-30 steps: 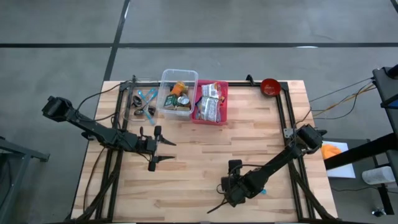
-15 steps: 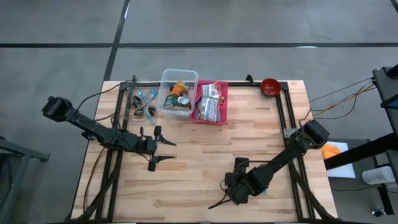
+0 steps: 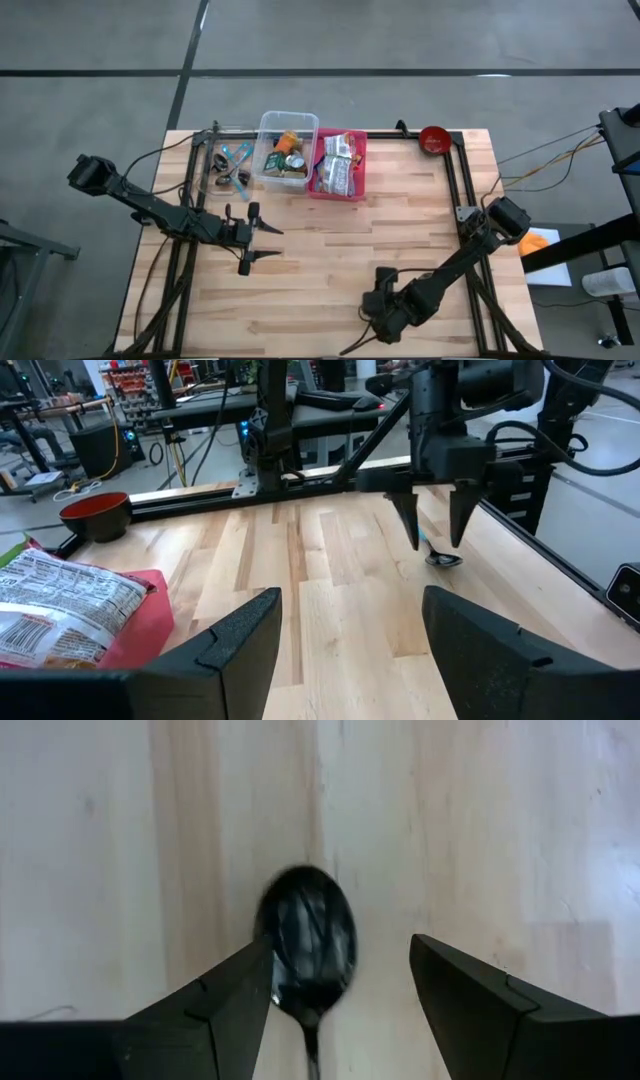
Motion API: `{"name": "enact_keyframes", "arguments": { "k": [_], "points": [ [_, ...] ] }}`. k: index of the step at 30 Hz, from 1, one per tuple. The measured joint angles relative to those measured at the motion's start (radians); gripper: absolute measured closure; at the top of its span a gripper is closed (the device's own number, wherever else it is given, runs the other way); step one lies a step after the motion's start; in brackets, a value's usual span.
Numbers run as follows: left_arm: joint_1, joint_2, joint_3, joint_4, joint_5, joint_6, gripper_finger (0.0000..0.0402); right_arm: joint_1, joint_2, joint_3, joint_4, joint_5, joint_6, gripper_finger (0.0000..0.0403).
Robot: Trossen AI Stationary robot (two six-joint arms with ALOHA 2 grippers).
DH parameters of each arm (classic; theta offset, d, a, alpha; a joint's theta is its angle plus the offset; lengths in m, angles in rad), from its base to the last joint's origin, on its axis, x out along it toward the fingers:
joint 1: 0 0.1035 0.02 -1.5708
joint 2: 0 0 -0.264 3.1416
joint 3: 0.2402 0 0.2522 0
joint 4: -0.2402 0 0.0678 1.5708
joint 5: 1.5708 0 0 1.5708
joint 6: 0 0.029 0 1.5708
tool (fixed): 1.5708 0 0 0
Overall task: Pick & Place Food Item
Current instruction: Put the blue spoon into the left transparent bin
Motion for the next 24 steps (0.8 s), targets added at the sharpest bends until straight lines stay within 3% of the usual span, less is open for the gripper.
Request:
{"name": "enact_keyframes", "arguments": {
  "k": [10,24],
  "points": [
    [0.000,0.000,0.000,0.000,0.000,0.000,0.0158,-0.001,0.000,-0.065,0.063,0.081,-0.002,0.0168],
    [0.000,0.000,0.000,0.000,0.000,0.003,0.0158,-0.002,0.000,-0.199,0.307,0.091,0.003,0.0168]
  ]
}}
